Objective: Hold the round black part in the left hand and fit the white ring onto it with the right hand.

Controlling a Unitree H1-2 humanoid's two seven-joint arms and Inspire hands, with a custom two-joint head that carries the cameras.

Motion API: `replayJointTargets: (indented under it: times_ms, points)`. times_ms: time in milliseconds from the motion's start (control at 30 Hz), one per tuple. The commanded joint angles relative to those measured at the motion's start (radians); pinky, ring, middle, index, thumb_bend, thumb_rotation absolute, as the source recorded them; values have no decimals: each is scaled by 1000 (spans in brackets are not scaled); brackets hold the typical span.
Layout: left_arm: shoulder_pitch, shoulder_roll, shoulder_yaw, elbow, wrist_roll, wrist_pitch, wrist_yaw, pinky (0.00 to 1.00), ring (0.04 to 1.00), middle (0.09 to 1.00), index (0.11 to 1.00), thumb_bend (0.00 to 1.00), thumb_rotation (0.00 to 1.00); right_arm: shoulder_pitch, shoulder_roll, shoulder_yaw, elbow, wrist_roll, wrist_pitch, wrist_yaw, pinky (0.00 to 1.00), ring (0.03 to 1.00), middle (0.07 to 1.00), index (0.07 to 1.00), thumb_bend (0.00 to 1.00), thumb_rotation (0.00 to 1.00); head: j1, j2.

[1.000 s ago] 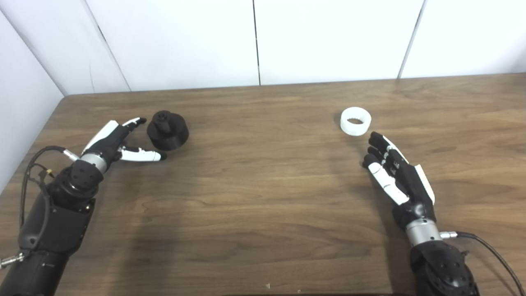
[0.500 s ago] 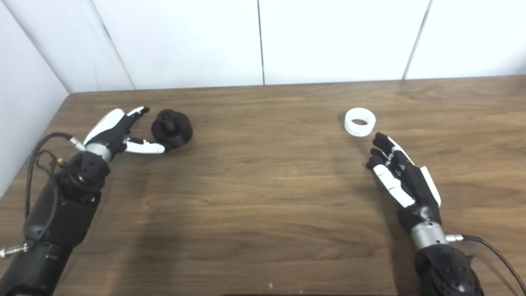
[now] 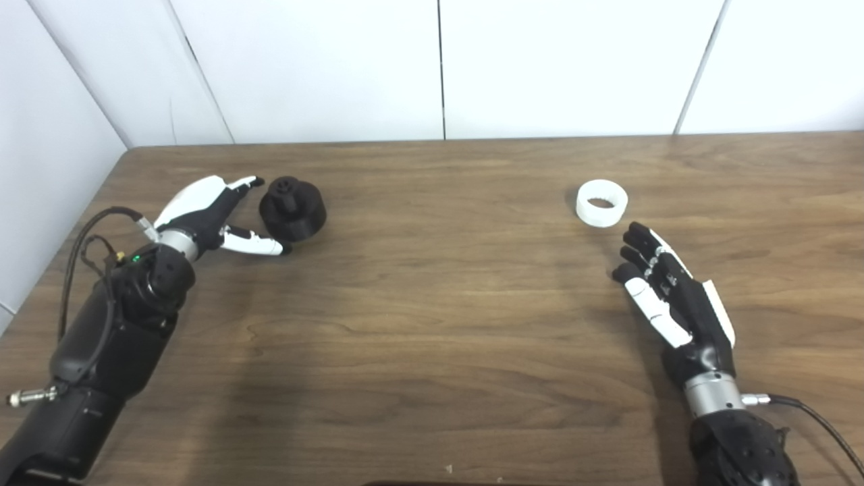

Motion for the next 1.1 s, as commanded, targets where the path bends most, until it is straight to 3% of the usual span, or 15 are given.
replayJointTargets:
  times_ms: [0, 300, 667, 1067]
  points:
    - [-64, 23, 2, 9, 27, -18, 17, 887, 999, 957, 925, 1000, 415, 14, -4, -4, -13, 15, -33, 4, 810, 905, 900, 878, 601, 513, -2, 1]
    - [-79, 14, -17, 42, 35, -52, 32, 878, 977, 912, 911, 1000, 427, 23, -5, -6, -17, 15, -37, 7, 823, 911, 908, 883, 625, 530, -8, -3]
    - [-102, 1, -45, 75, 72, -67, 33, 863, 973, 928, 920, 1000, 456, 29, 0, -4, -23, 1, -36, -2, 813, 905, 903, 882, 630, 547, -18, -9]
    - [-112, -35, -24, 123, 61, -114, 77, 848, 960, 932, 922, 1000, 458, 31, -5, -3, -17, -3, -48, 2, 801, 905, 902, 880, 608, 538, -23, -16]
